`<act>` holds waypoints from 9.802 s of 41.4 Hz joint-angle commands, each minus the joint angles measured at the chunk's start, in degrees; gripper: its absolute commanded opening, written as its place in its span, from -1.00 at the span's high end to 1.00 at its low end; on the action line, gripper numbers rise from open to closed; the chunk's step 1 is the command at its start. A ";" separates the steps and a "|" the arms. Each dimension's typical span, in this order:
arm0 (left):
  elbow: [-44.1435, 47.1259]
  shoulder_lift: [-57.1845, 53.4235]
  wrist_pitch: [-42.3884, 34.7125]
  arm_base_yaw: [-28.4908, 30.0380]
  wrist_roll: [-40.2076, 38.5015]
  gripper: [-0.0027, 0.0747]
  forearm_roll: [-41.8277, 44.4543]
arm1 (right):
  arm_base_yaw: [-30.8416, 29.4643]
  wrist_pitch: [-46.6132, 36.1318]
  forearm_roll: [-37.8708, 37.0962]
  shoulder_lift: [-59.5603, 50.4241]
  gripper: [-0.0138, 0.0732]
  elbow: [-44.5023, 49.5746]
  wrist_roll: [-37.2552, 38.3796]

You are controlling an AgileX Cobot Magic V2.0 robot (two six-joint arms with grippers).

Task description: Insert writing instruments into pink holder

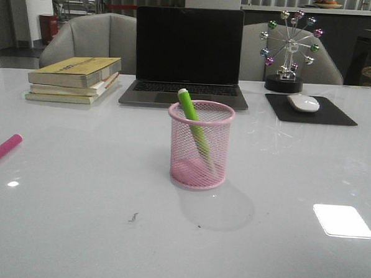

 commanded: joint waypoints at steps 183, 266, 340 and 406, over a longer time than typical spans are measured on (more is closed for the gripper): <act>-2.62 9.07 -68.19 -40.16 7.71 -0.22 -5.78 | -0.53 -4.10 -0.54 0.25 -0.40 -1.54 -0.60; 18.69 -53.51 -1.61 -39.70 -3.64 0.68 4.07 | -0.53 -0.46 -3.95 0.25 0.52 -1.52 -0.60; 56.27 -83.99 -46.89 0.05 -1.87 0.68 -0.86 | -0.53 -0.07 -3.95 0.25 0.52 -1.52 -0.60; 56.27 -83.99 -46.77 0.05 -1.87 0.68 -0.86 | -29.78 -35.54 3.75 -26.06 0.52 30.69 -0.55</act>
